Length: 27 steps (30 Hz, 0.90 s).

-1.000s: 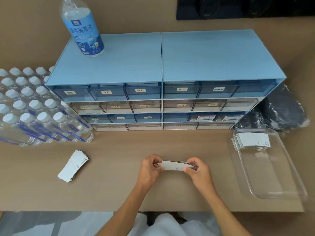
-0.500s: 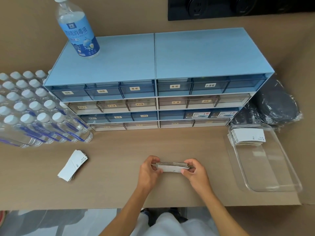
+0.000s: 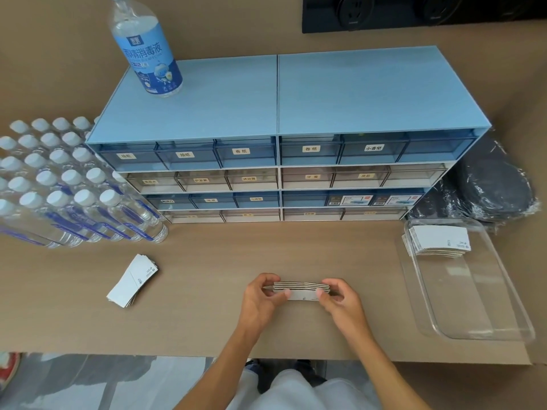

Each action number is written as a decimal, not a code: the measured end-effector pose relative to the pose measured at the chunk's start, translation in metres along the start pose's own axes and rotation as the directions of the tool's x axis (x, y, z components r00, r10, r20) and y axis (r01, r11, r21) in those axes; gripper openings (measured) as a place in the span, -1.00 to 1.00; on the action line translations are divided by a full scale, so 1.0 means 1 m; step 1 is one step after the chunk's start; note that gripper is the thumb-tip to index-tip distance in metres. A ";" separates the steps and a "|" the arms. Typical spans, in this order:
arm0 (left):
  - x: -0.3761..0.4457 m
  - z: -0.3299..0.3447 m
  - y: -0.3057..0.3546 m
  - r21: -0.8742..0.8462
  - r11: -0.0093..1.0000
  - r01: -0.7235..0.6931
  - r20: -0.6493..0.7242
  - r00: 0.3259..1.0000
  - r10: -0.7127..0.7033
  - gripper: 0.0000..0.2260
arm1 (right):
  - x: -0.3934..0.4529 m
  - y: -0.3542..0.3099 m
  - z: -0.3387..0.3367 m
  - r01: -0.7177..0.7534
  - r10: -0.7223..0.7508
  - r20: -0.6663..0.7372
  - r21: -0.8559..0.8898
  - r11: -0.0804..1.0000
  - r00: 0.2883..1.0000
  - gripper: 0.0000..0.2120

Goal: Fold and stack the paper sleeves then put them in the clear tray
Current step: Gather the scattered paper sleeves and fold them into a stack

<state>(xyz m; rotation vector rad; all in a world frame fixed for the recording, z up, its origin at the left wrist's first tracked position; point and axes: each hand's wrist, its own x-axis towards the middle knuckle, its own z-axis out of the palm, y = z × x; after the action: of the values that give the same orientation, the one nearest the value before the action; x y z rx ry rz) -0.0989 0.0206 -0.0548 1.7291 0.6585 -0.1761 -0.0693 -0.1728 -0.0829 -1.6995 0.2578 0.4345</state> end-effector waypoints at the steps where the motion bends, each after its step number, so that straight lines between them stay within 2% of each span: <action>1: -0.001 0.000 0.001 -0.042 0.999 0.012 -0.004 1.000 -0.012 -0.79 | -0.001 0.000 0.000 -0.008 0.008 -0.008 0.025 1.000 1.000 -0.90; 4: -0.002 0.002 0.002 -0.140 0.989 0.052 -0.039 0.998 -0.058 -0.87 | -0.002 -0.001 0.001 -0.041 0.045 -0.039 0.077 0.996 0.998 -0.89; 18: -0.004 0.014 0.002 -0.254 0.955 0.152 -0.150 0.969 -0.195 -0.84 | -0.002 0.000 0.007 -0.041 0.045 -0.123 0.038 0.998 0.991 -0.81; 23: -0.011 0.028 0.000 -0.286 0.941 0.180 -0.280 0.924 -0.262 -0.80 | -0.007 -0.001 0.016 -0.062 0.052 -0.207 -0.042 0.997 0.977 -0.52; 27: -0.016 0.035 0.007 -0.302 0.944 0.133 -0.281 0.934 -0.221 -0.85 | -0.010 -0.005 0.021 -0.051 0.024 -0.252 -0.098 0.994 0.967 -0.49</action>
<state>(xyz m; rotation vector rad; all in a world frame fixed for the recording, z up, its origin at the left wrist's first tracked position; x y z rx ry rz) -0.1010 -0.0181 -0.0506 1.4341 1.0261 0.0660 -0.0794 -0.1517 -0.0773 -1.8555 0.4595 0.2630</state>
